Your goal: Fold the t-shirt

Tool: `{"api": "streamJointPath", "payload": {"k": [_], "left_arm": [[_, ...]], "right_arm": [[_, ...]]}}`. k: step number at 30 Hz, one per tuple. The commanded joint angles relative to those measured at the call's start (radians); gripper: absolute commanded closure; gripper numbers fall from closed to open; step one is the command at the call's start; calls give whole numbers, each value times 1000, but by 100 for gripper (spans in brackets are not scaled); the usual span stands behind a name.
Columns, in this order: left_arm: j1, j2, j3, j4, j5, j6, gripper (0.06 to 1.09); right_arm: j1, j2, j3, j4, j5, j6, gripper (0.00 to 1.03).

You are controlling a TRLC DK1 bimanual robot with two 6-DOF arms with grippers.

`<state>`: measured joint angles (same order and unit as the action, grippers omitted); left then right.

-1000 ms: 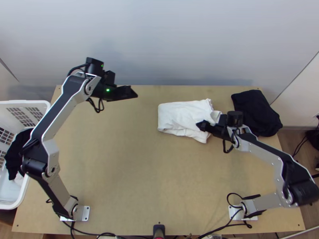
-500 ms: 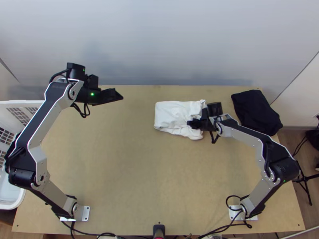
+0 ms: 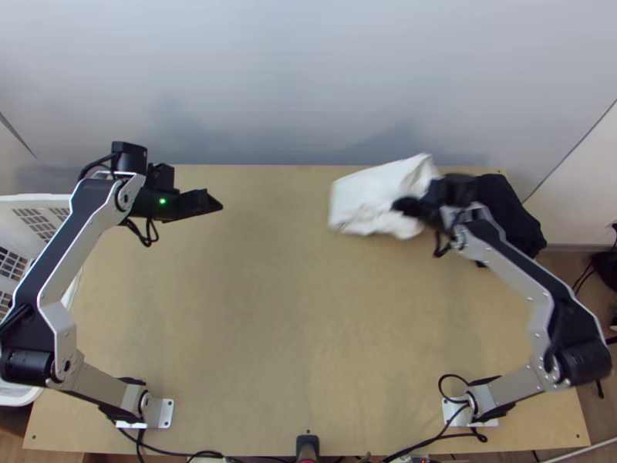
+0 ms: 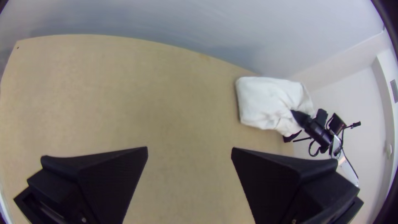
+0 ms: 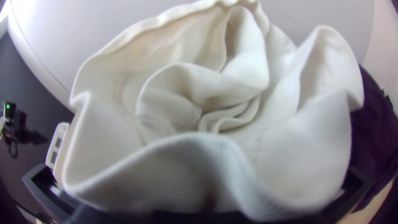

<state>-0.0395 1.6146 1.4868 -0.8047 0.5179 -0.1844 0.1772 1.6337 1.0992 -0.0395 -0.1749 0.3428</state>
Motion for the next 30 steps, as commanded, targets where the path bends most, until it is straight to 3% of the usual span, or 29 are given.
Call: {"api": "streamJointPath", "payload": {"k": [1,6,16,21,30], "left_arm": [[27,-45,-76,2,-1,20,10],[26,-65,-105,4,1,23,10],[32,-79,-111,7,-1,39,10],[32,-82,-145,7,-1,39,10],[72,-111,-249,33,-1,68,10]], "right_arm": [[-170,-72,64,76,12,4,100],[-255,-67,106,78,32,55,100],[-446,-29,105,230,61,73,100],[-498,-38,143,230,64,79,100],[-524,-66,-99,294,66,-4,100]]}}
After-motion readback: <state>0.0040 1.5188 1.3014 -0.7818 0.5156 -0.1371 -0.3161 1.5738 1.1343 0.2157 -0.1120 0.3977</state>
